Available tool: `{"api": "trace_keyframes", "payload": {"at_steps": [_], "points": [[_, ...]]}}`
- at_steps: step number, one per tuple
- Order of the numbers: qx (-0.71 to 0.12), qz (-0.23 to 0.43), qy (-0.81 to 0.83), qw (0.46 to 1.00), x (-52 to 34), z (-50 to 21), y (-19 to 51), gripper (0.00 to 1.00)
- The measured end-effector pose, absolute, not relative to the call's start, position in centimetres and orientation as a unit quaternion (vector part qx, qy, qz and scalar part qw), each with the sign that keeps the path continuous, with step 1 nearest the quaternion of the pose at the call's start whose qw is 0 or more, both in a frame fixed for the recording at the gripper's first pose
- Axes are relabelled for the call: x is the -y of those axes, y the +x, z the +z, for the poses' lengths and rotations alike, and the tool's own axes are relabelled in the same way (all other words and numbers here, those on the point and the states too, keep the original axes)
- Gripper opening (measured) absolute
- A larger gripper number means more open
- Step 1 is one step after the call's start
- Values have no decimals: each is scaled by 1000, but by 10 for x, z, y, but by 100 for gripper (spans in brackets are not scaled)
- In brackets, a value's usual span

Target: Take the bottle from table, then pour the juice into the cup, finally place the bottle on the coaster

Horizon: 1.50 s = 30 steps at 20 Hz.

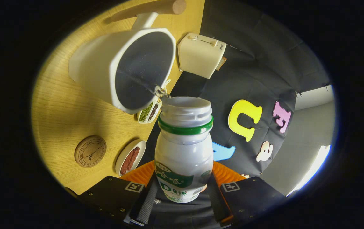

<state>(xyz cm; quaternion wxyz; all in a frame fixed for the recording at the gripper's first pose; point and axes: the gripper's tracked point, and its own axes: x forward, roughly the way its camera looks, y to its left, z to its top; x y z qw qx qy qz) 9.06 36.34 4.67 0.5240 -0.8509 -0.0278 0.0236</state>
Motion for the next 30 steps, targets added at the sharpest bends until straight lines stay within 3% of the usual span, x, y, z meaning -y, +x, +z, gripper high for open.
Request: {"api": "trace_keyframes", "payload": {"at_steps": [12, 26, 30], "points": [[37, 22, -878, 477, -376, 49, 85, 73], [33, 31, -878, 476, -378, 46, 87, 73], [26, 43, -865, 500, -376, 41, 89, 74]]}}
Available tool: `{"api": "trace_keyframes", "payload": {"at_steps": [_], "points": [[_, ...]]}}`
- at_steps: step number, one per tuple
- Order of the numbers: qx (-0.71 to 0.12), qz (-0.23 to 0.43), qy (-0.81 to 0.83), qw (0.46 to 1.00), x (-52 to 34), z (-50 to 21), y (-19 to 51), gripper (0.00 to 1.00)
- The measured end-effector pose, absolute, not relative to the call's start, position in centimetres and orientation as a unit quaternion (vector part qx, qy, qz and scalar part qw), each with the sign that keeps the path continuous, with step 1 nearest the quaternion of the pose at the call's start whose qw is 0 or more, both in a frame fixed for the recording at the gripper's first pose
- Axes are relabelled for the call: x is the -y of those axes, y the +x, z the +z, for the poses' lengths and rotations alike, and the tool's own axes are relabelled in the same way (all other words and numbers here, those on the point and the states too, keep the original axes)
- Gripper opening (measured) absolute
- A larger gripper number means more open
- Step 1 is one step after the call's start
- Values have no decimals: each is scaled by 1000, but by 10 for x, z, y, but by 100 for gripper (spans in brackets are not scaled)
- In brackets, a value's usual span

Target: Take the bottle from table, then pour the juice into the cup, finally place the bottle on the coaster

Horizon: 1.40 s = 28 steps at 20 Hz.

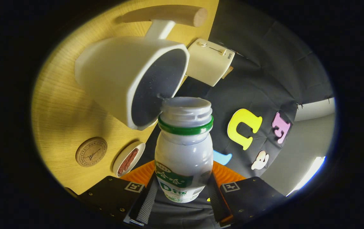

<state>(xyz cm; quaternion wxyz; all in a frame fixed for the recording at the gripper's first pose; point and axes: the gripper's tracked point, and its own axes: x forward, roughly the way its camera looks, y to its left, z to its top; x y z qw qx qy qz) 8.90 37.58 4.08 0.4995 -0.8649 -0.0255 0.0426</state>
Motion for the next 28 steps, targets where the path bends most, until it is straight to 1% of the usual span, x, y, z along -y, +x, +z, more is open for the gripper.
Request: {"api": "trace_keyframes", "payload": {"at_steps": [4, 10, 18, 23, 28], "points": [[1, 66, -834, 548, -370, 26, 89, 74], [1, 77, -797, 599, -369, 32, 88, 73], [-36, 112, -669, 734, -362, 27, 82, 74], [-58, 124, -583, 801, -348, 27, 80, 74], [-76, 149, -443, 881, -343, 31, 74, 74]]}}
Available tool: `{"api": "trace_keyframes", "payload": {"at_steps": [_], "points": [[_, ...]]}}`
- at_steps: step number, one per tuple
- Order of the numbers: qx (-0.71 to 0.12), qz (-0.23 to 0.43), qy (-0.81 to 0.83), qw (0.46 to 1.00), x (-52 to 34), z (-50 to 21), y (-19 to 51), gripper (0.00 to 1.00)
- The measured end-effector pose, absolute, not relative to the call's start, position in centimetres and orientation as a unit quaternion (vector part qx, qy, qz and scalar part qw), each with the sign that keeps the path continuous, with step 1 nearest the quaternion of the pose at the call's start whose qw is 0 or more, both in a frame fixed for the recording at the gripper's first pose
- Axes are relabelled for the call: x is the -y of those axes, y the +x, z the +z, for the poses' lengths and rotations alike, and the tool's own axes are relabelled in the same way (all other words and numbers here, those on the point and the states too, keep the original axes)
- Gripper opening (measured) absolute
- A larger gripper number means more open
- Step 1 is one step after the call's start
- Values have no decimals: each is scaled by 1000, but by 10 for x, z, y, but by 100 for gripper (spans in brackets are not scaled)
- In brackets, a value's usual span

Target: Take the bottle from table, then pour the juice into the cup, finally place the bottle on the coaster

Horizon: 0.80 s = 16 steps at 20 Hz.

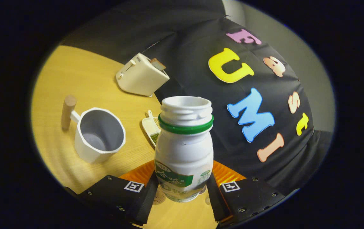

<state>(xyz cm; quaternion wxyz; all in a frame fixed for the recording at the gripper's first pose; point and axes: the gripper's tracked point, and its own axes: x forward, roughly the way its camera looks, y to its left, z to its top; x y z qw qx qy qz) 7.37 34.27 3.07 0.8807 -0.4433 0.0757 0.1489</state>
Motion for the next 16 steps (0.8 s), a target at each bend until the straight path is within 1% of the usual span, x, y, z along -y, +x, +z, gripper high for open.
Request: {"api": "trace_keyframes", "payload": {"at_steps": [2, 5, 8, 16], "points": [[-82, 161, -387, 904, -339, 32, 71, 74], [-100, 185, -317, 925, -334, 27, 72, 74], [-105, 191, -253, 943, -323, 32, 72, 74], [-136, 200, -119, 963, -302, 27, 83, 74]]}}
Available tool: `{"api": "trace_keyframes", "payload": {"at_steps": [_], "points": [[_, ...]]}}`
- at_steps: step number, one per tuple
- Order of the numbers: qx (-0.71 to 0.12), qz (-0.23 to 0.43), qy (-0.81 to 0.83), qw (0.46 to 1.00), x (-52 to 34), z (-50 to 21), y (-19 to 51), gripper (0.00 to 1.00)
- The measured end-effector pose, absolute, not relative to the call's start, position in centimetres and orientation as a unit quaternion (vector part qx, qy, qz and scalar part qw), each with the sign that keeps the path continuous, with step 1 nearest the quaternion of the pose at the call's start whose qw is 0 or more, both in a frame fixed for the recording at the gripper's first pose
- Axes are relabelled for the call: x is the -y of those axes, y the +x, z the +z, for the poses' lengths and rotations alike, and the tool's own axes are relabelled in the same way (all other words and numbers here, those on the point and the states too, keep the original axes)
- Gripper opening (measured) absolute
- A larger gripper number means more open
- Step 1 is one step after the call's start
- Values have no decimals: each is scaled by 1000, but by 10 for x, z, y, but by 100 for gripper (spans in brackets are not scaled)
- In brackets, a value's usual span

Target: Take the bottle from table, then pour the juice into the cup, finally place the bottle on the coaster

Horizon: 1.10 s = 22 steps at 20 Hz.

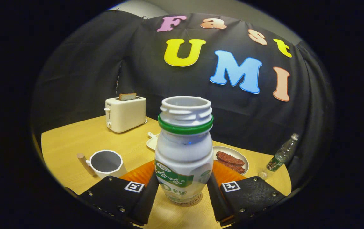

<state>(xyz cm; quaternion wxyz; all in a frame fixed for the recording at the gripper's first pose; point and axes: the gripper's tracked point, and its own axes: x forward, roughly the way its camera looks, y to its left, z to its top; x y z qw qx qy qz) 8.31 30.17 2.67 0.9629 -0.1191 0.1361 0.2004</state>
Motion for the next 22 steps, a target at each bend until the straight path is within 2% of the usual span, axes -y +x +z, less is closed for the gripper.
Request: {"api": "trace_keyframes", "payload": {"at_steps": [4, 22], "points": [[-147, 198, -75, 966, -296, 17, 92, 74], [-170, 177, -76, 966, -276, -32, 119, 74]]}}
